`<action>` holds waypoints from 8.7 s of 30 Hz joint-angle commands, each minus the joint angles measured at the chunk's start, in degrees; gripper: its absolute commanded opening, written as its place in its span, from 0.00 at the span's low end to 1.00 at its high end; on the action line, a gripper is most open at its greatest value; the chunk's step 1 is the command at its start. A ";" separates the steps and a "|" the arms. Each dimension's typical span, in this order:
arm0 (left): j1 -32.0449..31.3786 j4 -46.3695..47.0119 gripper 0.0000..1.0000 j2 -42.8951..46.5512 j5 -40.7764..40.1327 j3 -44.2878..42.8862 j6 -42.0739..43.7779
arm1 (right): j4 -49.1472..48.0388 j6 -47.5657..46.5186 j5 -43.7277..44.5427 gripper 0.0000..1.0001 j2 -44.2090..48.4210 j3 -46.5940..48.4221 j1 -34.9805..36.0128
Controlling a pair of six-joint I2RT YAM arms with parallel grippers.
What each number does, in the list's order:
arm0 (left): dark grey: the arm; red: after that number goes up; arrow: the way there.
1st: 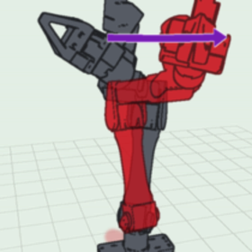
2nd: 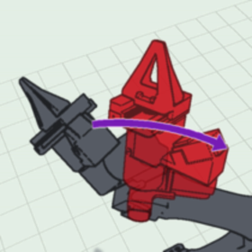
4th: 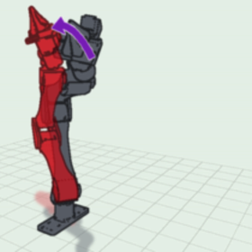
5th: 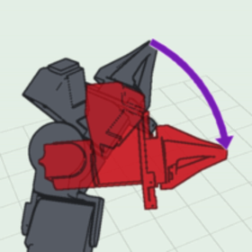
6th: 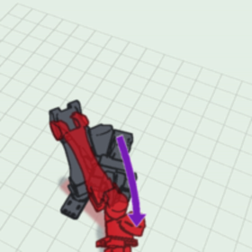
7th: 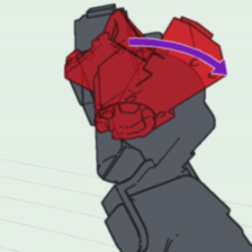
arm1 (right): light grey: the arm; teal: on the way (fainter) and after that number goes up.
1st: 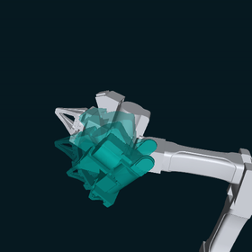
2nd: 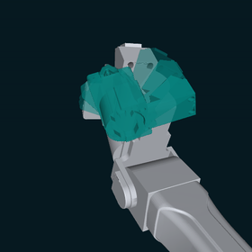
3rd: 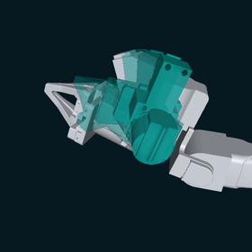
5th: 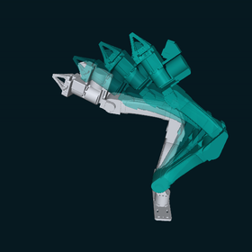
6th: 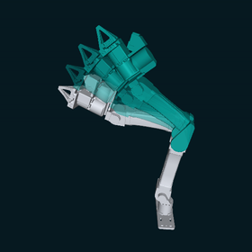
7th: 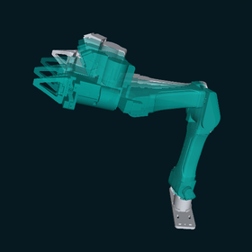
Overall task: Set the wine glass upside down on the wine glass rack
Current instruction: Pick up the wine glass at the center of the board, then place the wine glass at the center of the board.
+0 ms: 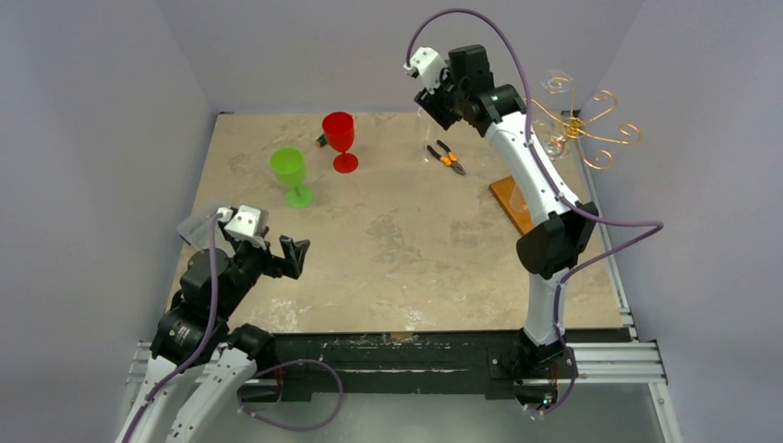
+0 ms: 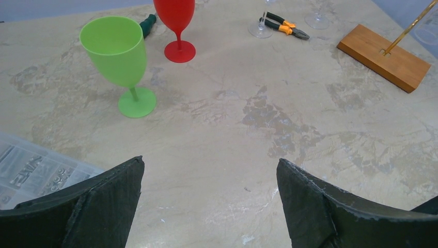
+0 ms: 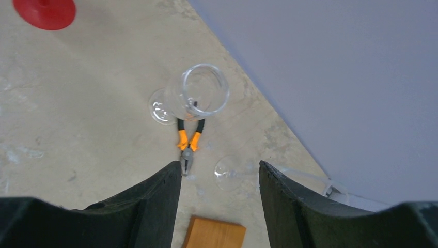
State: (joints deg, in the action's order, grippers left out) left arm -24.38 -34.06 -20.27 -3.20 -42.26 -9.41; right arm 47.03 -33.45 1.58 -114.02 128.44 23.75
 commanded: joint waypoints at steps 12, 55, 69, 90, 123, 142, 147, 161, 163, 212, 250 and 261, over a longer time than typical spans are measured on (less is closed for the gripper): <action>0.63 1.00 0.96 -0.28 1.44 -0.02 0.80 | -13.17 0.09 23.09 0.41 -6.36 4.27 -1.45; 1.01 1.08 0.95 -0.82 2.32 -0.10 1.04 | -12.33 2.07 25.49 0.46 -11.12 5.46 -8.73; 1.09 1.07 0.95 -0.84 2.41 -0.10 1.06 | -10.40 3.21 23.87 0.43 -12.19 5.52 -9.60; 1.44 1.14 0.95 -1.00 2.50 -0.10 1.06 | -6.45 6.00 19.67 0.29 -10.01 5.23 -9.34; 1.71 1.14 0.95 -0.87 2.59 -0.03 1.15 | -0.90 10.17 14.43 0.13 -6.97 3.51 -7.36; 1.88 1.18 0.95 -0.82 2.59 -0.02 1.15 | 0.56 10.89 13.23 0.04 -1.99 0.33 -5.09; 1.88 1.24 0.95 -0.82 2.59 0.04 1.17 | 1.06 11.33 12.39 0.04 -0.05 -0.63 -3.80; 1.98 1.31 0.95 -1.08 2.84 0.07 1.23 | 2.81 13.34 9.53 0.04 5.96 -4.86 -1.53; 2.05 1.29 0.95 -1.10 2.85 0.07 1.24 | 3.22 13.68 8.93 0.04 6.98 -5.68 -1.07; 2.69 1.36 0.95 -1.78 2.94 0.15 1.32 | 5.86 16.17 -23.11 0.12 22.64 -28.19 17.09; 2.79 6.03 0.97 -0.08 12.94 1.76 0.85 | 15.66 2.21 -39.51 0.59 37.44 -27.75 11.24; 2.76 17.97 0.97 -5.96 23.43 5.40 -11.40 | 8.55 -3.63 -48.60 0.64 52.91 -49.59 2.69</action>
State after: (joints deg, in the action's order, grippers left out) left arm -22.11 -24.12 -23.20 15.73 -38.09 -13.45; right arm 59.16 -33.19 -42.37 -65.54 84.47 28.05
